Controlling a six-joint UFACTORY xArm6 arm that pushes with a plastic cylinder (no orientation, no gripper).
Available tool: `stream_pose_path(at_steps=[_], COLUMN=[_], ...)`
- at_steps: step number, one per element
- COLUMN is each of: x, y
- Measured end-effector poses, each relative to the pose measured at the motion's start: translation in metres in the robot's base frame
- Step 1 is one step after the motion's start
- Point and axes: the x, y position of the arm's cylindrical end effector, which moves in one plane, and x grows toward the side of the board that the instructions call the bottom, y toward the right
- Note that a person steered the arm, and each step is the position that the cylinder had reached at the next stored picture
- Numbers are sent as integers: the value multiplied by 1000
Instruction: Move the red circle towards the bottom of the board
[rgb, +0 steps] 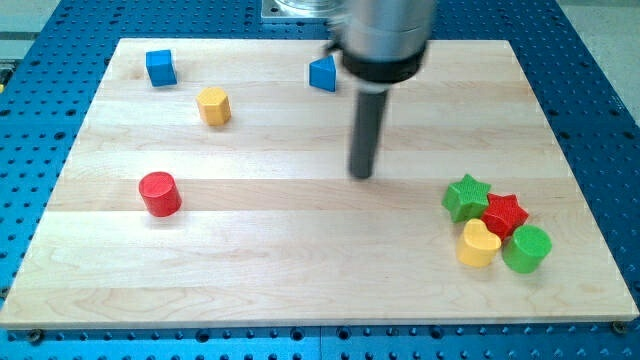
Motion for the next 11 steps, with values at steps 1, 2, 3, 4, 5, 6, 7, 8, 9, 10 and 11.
stream_pose_path(at_steps=[1,2,3,4,5,6,7,8,9,10,11], x=[111,87,3,-7,-5,20,19,13,6,32,54], y=[-123,-275,-273,-159,-135,-215,-154,-41,-55,-145,-147])
